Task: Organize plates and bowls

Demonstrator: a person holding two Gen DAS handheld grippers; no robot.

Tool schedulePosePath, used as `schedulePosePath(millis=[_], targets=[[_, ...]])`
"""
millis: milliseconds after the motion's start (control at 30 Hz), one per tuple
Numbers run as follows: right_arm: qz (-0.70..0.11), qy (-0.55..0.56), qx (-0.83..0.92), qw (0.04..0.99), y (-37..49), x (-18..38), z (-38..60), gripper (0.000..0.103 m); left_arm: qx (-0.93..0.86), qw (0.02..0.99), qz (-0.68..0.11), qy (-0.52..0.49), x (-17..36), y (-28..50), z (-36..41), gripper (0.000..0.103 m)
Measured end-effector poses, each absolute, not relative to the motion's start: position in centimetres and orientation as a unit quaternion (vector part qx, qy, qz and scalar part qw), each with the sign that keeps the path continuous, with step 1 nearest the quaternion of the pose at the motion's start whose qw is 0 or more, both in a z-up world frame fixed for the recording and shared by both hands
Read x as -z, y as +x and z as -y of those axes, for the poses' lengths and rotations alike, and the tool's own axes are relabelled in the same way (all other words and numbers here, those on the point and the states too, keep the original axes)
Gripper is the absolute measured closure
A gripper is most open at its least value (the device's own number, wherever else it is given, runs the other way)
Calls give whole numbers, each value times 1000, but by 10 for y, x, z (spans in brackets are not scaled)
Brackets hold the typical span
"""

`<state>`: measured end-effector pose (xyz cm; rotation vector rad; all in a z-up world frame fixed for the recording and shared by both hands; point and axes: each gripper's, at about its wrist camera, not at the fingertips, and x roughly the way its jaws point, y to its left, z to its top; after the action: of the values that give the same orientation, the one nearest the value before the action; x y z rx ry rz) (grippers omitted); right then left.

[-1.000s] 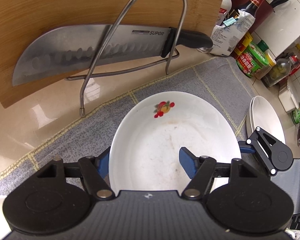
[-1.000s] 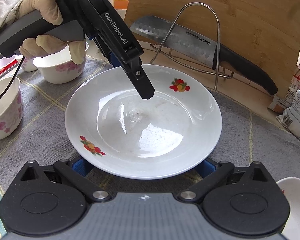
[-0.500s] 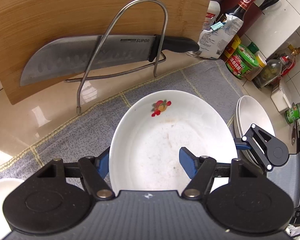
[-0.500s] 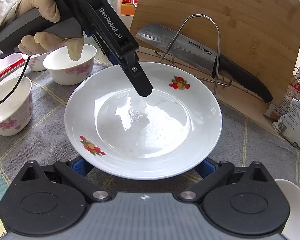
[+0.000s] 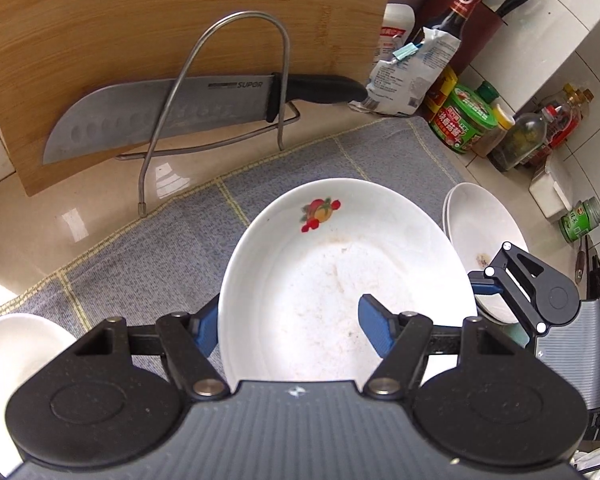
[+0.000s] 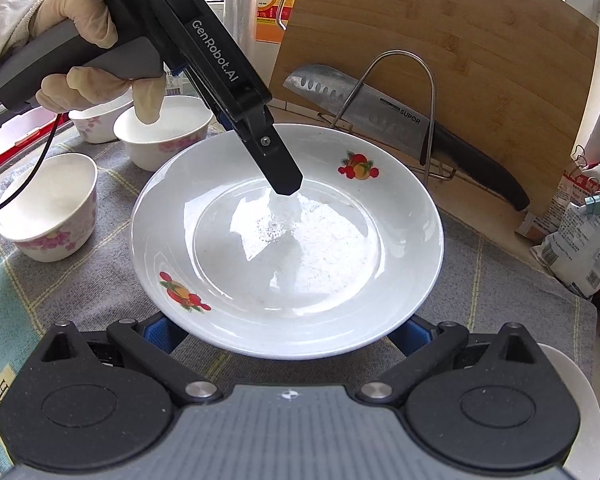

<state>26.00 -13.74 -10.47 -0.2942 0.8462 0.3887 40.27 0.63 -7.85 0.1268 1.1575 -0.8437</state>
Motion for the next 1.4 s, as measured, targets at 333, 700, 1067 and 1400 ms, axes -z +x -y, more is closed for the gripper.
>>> schedulePosePath(millis=[333,700,1067,1400], targets=[[-401,-135,-172,890,241,96,138,0,395,754,-520,72,66,385,5,34],[-400,-131,-152,894,226,90,146,0,411,749,-513,84,61,373,24,34],[-401,-124,-125,899,212,83,175,0,429,742,-506,99,59,367,60,34],[-405,-117,-88,903,194,81,208,0,458,725,-500,119,61,359,105,34]])
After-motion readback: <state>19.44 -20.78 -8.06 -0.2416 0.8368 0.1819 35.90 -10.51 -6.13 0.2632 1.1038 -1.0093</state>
